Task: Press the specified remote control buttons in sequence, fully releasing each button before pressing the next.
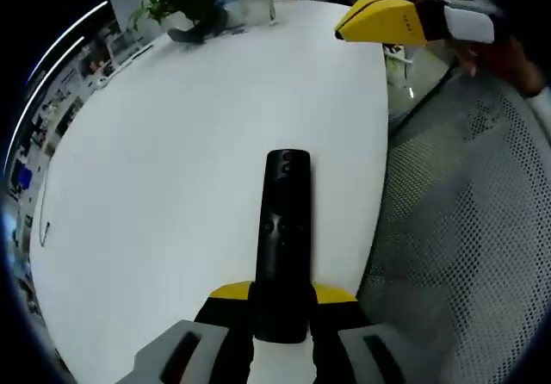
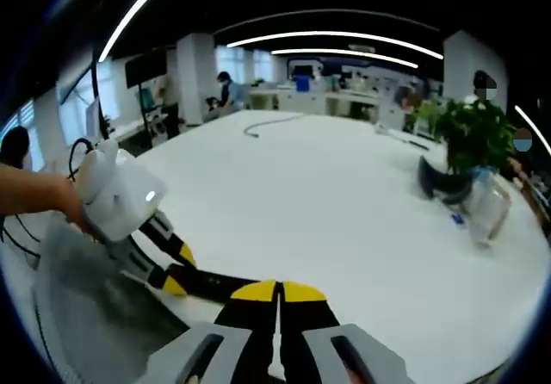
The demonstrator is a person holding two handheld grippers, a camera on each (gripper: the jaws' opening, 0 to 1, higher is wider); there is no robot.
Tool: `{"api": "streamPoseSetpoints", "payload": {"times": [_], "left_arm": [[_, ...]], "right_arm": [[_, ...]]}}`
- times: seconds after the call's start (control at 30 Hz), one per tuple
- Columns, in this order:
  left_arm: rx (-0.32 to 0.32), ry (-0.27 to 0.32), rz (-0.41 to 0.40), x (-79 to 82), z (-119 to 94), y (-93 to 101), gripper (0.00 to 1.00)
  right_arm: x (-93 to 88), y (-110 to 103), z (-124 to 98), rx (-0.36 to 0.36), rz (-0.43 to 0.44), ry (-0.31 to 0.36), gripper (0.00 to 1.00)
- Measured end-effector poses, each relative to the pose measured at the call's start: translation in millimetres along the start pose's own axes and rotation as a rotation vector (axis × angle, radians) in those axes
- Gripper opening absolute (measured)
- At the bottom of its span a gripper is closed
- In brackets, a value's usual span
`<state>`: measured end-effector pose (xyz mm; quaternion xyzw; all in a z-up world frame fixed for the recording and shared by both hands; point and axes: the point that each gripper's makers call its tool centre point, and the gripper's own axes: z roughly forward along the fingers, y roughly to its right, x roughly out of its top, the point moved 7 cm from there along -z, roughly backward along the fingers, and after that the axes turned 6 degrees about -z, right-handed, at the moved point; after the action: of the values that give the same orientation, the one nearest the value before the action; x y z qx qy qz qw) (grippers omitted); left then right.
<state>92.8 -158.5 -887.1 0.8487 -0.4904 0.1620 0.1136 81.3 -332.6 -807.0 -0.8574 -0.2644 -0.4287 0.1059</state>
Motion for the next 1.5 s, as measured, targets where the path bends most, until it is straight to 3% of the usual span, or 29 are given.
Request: {"api": "streamPoseSetpoints", "payload": {"times": [0.23, 0.3, 0.4, 0.57, 0.8, 0.93, 1.1, 1.5], "left_arm": [[0.011, 0.038, -0.030, -2.6, 0.4, 10.0, 0.23], [0.009, 0.062, -0.037, -5.2, -0.1, 13.0, 0.23], [0.013, 0.082, -0.047, -8.2, -0.9, 18.0, 0.23], [0.025, 0.137, -0.073, -13.4, -1.2, 22.8, 0.23], [0.013, 0.295, -0.097, -23.6, -0.2, 23.5, 0.24], [0.009, 0.270, -0.076, -21.4, 0.1, 23.4, 0.24], [0.003, 0.287, -0.085, -22.9, 0.5, 22.6, 0.24], [0.016, 0.252, -0.106, -28.1, -3.2, 23.3, 0.27]], "right_arm": [[0.3, -1.3, 2.4, 0.038, 0.008, -0.017, 0.00], [1.2, -2.7, 4.7, 0.079, 0.044, -0.028, 0.00], [1.6, -7.2, 17.5, 0.184, 0.110, -0.133, 0.00], [22.8, -9.2, 38.4, 0.248, 0.192, -0.118, 0.00], [7.7, -9.2, 70.0, 0.325, 0.271, -0.321, 0.00], [-3.9, -9.0, 74.4, 0.373, 0.376, -0.396, 0.00], [-20.7, -6.7, 75.8, 0.368, 0.458, -0.404, 0.00], [-28.4, -8.1, 79.0, 0.385, 0.508, -0.449, 0.00]]}}
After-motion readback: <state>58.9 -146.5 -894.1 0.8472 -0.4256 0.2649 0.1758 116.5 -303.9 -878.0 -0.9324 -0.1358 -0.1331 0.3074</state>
